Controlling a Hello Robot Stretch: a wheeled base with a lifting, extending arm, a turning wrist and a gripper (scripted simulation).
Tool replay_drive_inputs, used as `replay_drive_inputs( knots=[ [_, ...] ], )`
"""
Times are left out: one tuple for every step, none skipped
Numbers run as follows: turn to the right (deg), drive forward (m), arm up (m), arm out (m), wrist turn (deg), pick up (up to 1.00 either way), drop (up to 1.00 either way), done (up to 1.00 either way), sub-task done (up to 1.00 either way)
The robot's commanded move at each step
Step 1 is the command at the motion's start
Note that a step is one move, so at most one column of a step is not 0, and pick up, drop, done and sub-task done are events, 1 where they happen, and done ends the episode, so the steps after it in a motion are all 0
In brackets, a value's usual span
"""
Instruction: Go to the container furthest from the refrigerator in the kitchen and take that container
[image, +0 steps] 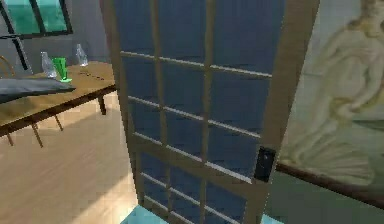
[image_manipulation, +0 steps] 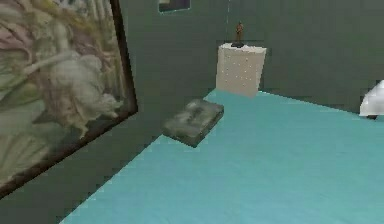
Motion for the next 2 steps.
replay_drive_inputs(
  knots=[
    [-45.0, 0.00, 0.00, 0.00, 0.0, 0.00, 0.00, 0.00, 0.00],
    [-3.0, 0.00, 0.00, 0.00, 0.0, 0.00, 0.00, 0.00, 0.00]
  ],
)
